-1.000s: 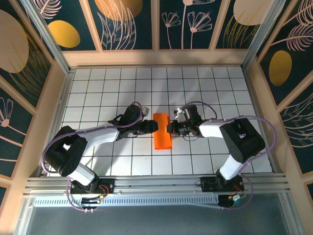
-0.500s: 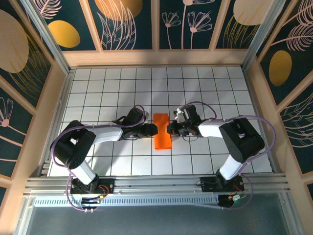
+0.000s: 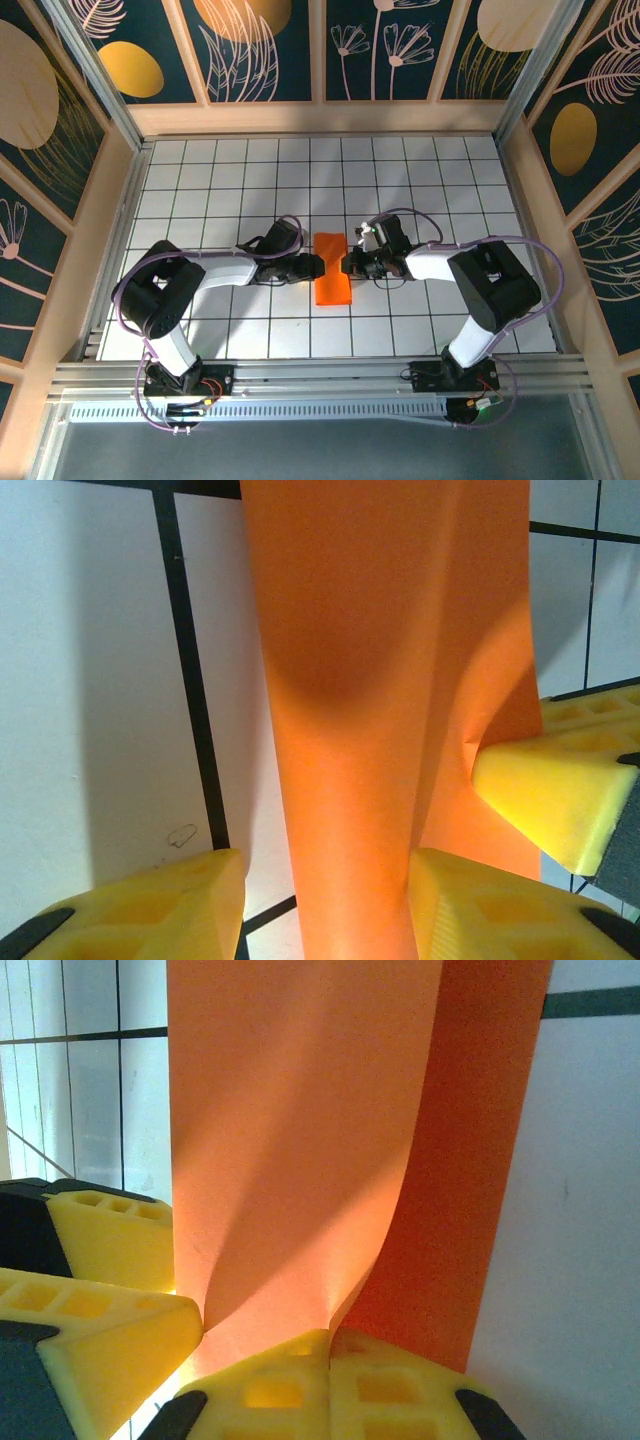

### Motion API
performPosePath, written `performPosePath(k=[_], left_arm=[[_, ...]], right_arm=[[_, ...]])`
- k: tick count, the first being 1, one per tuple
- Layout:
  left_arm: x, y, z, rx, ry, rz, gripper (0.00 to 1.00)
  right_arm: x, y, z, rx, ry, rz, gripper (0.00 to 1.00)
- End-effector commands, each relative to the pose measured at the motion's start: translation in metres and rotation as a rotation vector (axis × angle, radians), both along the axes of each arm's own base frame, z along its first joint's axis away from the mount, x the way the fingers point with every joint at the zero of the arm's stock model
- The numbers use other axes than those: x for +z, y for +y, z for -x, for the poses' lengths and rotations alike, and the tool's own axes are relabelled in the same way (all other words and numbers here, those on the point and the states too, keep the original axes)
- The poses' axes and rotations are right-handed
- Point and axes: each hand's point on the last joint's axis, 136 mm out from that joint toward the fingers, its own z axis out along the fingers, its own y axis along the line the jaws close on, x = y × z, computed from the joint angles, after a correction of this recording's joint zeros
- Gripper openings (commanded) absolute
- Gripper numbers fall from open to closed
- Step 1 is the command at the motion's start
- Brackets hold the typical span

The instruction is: Fold a paper plane with a square sheet of paper (fold left side to right side)

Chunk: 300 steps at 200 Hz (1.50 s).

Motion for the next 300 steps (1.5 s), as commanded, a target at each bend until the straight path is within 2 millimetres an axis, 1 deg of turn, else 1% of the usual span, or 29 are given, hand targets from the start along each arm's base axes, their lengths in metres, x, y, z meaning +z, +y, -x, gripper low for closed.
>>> performPosePath(k=[1,32,67,84,111,122,144,168,195,250,253,258,300], left_arm=[[-0.014,-0.006,-0.001,-0.008,0.012,-0.028,0.44],[-0.025,-0.006,0.002,-0.023,0.024,-0.078,0.39],[-0.036,-0.007,0.007,-0.042,0.036,-0.123,0.38],[-0.04,-0.007,0.009,-0.051,0.043,-0.133,0.38],[-0.045,-0.007,0.011,-0.069,0.052,-0.163,0.38],[-0.047,-0.008,0.012,-0.075,0.056,-0.172,0.39],[-0.051,-0.008,0.014,-0.09,0.065,-0.189,0.39],[-0.054,-0.011,0.016,-0.111,0.074,-0.202,0.4],[-0.057,-0.013,0.016,-0.131,0.081,-0.22,0.41],[-0.064,-0.013,0.021,-0.147,0.101,-0.235,0.43],[-0.059,-0.019,0.016,-0.148,0.086,-0.222,0.43],[-0.057,-0.021,0.014,-0.147,0.081,-0.218,0.44],[-0.061,-0.024,0.016,-0.151,0.093,-0.217,0.45]], right_arm=[[0.004,0.004,-0.004,0.01,-0.019,0.006,0.09],[0.008,0.003,-0.003,0.007,-0.022,0.01,0.14],[0.015,-0.01,-0.004,-0.026,-0.051,0.071,0.25],[0.019,-0.023,-0.006,-0.061,-0.068,0.112,0.29],[0.027,-0.05,-0.014,-0.135,-0.1,0.162,0.34],[0.032,-0.061,-0.017,-0.165,-0.115,0.169,0.35],[0.037,-0.076,-0.02,-0.205,-0.129,0.175,0.36],[0.039,-0.087,-0.021,-0.231,-0.138,0.181,0.36],[0.037,-0.092,-0.02,-0.238,-0.132,0.185,0.36],[0.031,-0.09,-0.017,-0.224,-0.117,0.178,0.36],[0.031,-0.09,-0.016,-0.222,-0.117,0.178,0.36],[0.031,-0.09,-0.016,-0.223,-0.116,0.178,0.36],[0.03,-0.088,-0.016,-0.217,-0.112,0.17,0.36]])
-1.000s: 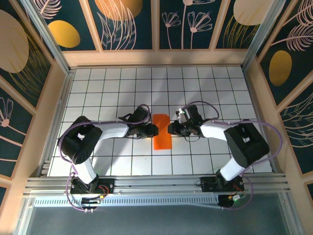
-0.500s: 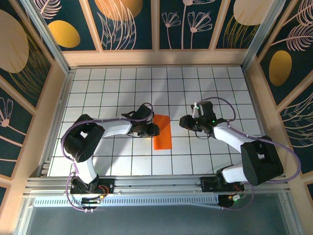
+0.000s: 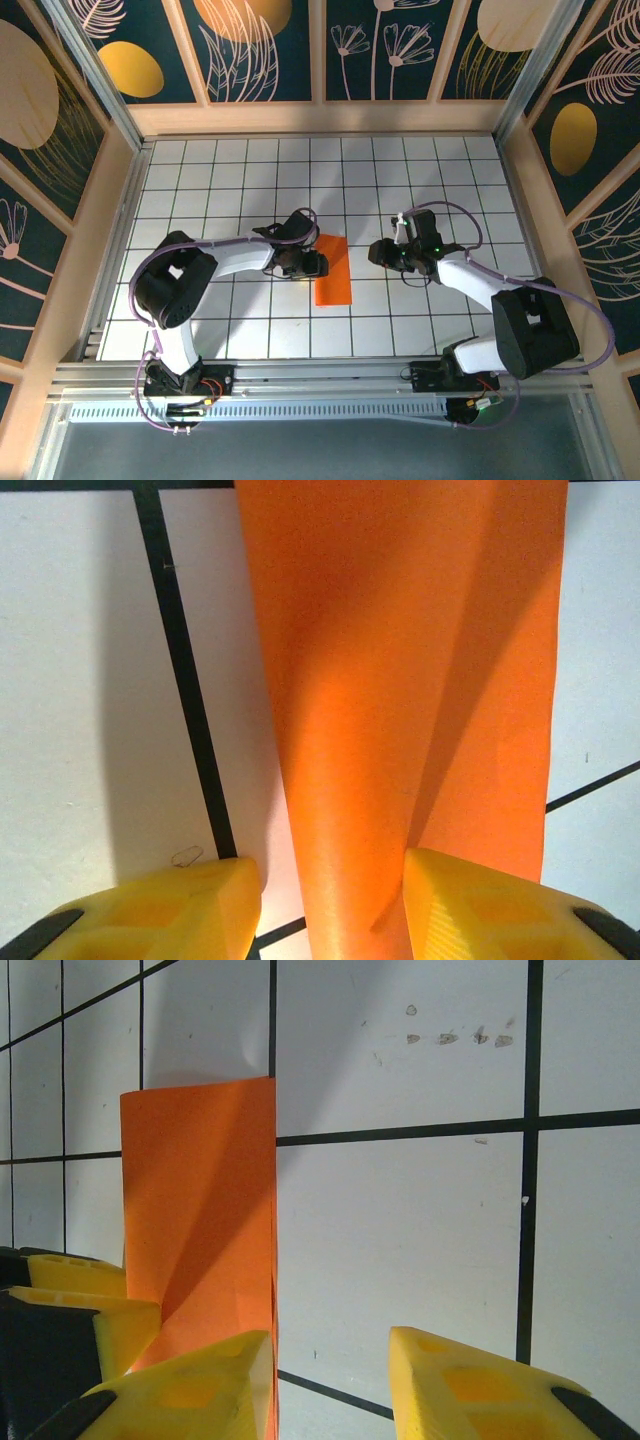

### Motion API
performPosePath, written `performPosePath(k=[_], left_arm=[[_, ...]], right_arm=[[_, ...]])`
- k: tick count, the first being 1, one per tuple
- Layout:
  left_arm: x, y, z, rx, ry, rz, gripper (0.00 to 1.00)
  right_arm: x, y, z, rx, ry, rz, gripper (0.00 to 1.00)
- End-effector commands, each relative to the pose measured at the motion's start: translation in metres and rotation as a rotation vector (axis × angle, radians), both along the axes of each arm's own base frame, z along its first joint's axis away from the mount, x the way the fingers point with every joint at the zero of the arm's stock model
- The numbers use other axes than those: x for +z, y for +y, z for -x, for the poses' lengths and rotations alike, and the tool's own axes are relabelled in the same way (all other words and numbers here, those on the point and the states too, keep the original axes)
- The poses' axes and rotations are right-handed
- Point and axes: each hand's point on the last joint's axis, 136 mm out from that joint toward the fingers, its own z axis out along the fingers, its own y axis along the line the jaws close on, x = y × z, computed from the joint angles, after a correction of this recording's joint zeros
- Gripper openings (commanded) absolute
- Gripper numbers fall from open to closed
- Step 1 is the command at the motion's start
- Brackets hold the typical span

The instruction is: Fold a paper plane with a square sheet of paper (fold left side to right side)

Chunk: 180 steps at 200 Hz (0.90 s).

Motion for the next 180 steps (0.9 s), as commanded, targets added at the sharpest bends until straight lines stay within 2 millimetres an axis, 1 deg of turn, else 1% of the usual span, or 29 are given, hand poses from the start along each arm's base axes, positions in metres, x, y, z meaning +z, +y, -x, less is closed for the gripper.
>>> performPosePath(k=[1,56,122,160,180], left_arm=[[-0.048,-0.02,0.017,-0.081,0.029,-0.007,0.45],[-0.053,-0.018,0.02,-0.085,0.036,-0.023,0.46],[-0.052,-0.018,0.021,-0.098,0.032,-0.027,0.46],[-0.051,-0.016,0.022,-0.098,0.03,-0.031,0.47],[-0.052,-0.015,0.022,-0.095,0.03,-0.035,0.47]], right_arm=[[-0.007,-0.002,0.004,0.009,0.017,0.004,0.36],[-0.005,0.002,0.004,0.015,0.018,-0.02,0.37],[-0.007,0.007,0.004,0.031,0.031,-0.029,0.36],[-0.009,0.015,0.006,0.054,0.044,-0.047,0.37],[-0.01,0.023,0.009,0.074,0.056,-0.063,0.36]])
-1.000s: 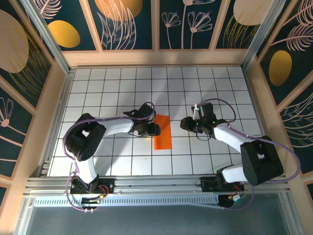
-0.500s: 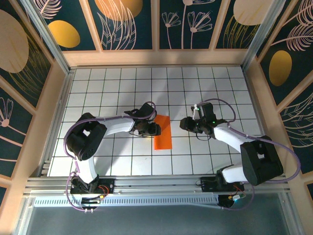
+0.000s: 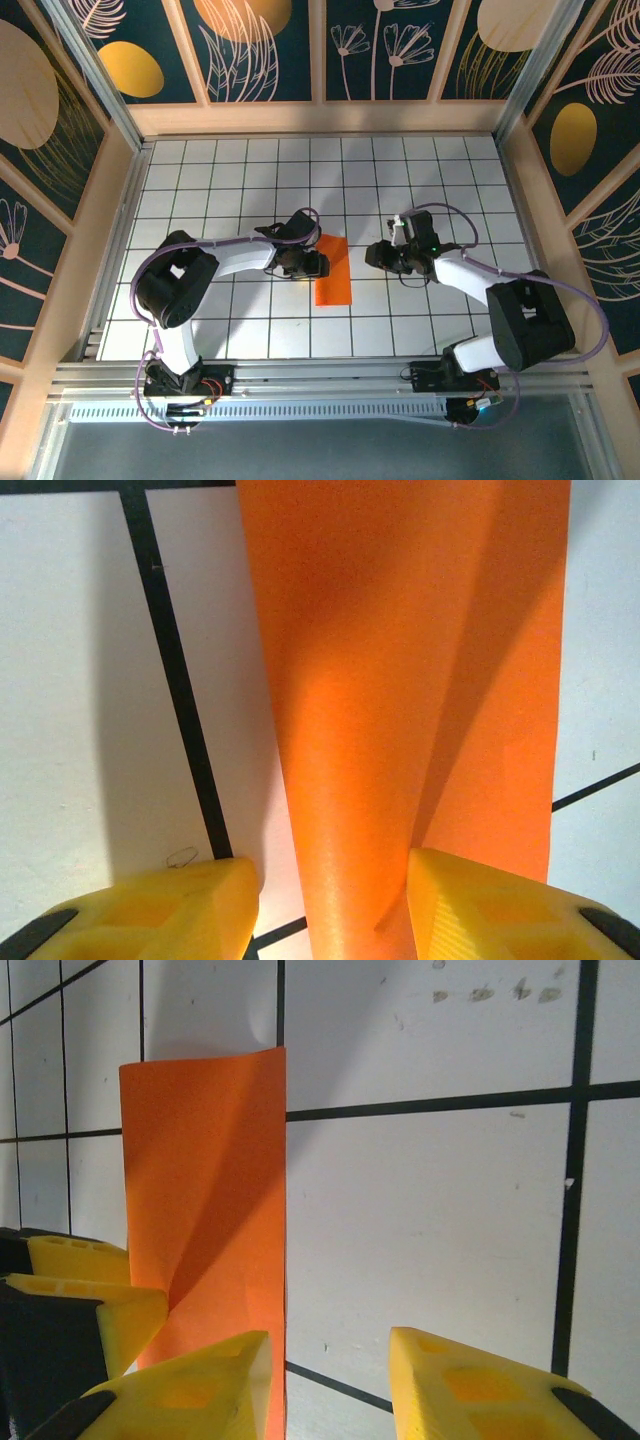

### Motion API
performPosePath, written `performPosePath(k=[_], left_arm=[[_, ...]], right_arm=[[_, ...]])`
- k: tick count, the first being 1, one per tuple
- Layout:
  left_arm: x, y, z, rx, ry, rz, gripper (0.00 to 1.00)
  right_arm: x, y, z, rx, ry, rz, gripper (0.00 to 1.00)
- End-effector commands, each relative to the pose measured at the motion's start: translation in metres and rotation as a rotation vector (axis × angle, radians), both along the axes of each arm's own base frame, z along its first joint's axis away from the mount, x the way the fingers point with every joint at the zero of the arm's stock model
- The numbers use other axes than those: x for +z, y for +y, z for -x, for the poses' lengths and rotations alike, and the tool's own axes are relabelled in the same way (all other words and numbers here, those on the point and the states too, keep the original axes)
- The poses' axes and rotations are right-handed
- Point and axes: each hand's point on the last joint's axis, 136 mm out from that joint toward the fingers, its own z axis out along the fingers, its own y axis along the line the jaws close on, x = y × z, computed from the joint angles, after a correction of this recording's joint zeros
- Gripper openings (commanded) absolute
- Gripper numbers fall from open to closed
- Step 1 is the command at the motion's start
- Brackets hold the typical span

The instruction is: Fold a paper plane with a square sheet of paper (fold left side to right side)

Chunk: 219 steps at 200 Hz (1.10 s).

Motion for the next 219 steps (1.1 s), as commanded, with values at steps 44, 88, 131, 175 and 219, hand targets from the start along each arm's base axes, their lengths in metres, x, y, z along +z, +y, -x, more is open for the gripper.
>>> performPosePath(k=[44,88,131,175,219], left_arm=[[-0.05,-0.013,0.02,-0.065,0.035,-0.017,0.47],[-0.05,-0.011,0.02,-0.048,0.037,-0.019,0.47],[-0.051,-0.011,0.021,-0.041,0.038,-0.017,0.47],[-0.048,-0.01,0.018,-0.019,0.031,-0.02,0.47],[-0.055,0.003,0.026,0.005,0.047,-0.049,0.48]], right_arm=[[-0.007,0.034,0.009,0.081,0.044,-0.046,0.33],[-0.006,0.051,0.011,0.1,0.061,-0.113,0.25],[-0.009,0.065,0.015,0.133,0.083,-0.144,0.11],[-0.008,0.051,0.004,0.051,0.051,-0.099,0.09],[-0.002,0.022,-0.002,-0.019,0.035,-0.091,0.1]])
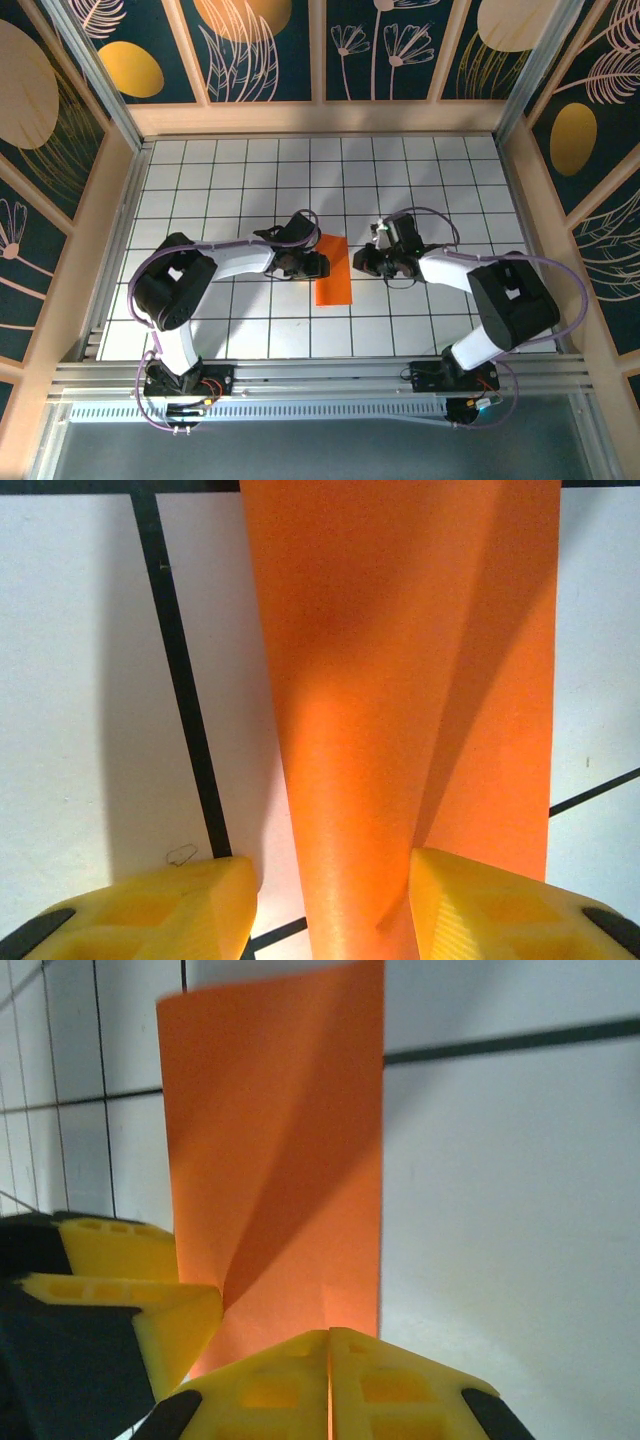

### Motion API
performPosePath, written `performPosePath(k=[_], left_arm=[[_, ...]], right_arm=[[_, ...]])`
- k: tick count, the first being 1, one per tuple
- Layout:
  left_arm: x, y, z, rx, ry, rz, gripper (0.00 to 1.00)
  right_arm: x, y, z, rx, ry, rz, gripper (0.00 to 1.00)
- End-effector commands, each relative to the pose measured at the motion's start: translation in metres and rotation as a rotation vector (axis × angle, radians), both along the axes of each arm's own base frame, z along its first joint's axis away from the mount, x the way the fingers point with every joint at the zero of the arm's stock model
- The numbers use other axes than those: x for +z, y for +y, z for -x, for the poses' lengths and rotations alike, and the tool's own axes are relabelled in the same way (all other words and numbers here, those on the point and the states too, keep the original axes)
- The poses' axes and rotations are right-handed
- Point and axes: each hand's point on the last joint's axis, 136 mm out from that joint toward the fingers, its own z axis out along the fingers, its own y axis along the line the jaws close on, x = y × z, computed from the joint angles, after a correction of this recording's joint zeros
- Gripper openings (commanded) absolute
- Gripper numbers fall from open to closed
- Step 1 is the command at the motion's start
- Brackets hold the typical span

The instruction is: Fold a paper plane with a square sheet of paper (fold left side to right side)

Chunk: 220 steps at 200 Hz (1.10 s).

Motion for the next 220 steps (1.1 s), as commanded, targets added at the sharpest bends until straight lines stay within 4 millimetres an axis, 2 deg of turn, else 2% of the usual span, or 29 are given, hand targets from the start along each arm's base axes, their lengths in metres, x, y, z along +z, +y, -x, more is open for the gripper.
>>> performPosePath(k=[1,31,131,162,191,195,220], left_arm=[[-0.056,0.002,0.026,-0.023,0.075,-0.057,0.47],[-0.056,0.004,0.026,-0.02,0.071,-0.068,0.47],[-0.055,0.009,0.026,-0.042,0.069,-0.096,0.45],[-0.055,0.003,0.026,-0.063,0.076,-0.085,0.46],[-0.061,0.007,0.03,-0.071,0.091,-0.105,0.46],[-0.054,-0.001,0.022,-0.072,0.072,-0.087,0.46],[-0.056,0.0,0.023,-0.075,0.077,-0.091,0.46]], right_arm=[[0.007,-0.017,-0.006,-0.05,-0.027,0.016,0.1],[0.008,-0.024,-0.006,-0.058,-0.034,0.025,0.1],[0.007,-0.027,-0.006,-0.052,-0.036,0.043,0.1],[0.006,-0.027,-0.006,-0.048,-0.035,0.043,0.1],[0.006,-0.025,-0.005,-0.044,-0.031,0.036,0.1],[0.005,-0.025,-0.005,-0.044,-0.03,0.035,0.1],[0.006,-0.021,-0.004,-0.027,-0.022,0.017,0.1]])
